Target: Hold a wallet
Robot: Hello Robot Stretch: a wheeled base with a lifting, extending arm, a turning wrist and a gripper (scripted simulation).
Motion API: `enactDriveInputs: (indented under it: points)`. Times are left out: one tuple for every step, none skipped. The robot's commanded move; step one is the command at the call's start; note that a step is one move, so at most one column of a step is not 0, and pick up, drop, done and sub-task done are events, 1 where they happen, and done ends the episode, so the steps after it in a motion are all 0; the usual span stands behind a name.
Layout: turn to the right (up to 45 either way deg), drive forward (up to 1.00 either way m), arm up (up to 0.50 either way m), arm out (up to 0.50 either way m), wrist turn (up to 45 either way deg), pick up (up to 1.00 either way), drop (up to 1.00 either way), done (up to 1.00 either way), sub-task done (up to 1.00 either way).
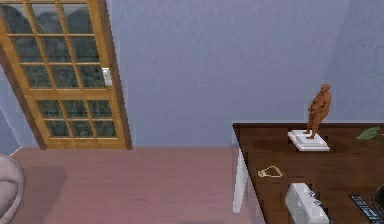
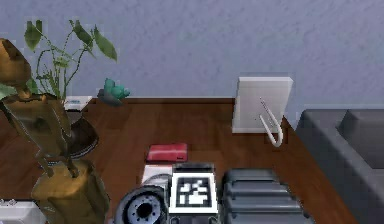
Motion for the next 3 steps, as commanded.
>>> enactDriveInputs:
  points:
    - [0.0, 0.00, 0.00, 0.32, 0.0, 0.00, 0.00, 0.00, 0.00]
    - [0.0, 0.00, 0.00, 0.00, 45.0, 0.00, 0.00, 0.00, 0.00]
    - [0.0, 0.00, 0.00, 0.00, 45.0, 0.00, 0.00, 0.00, 0.00]
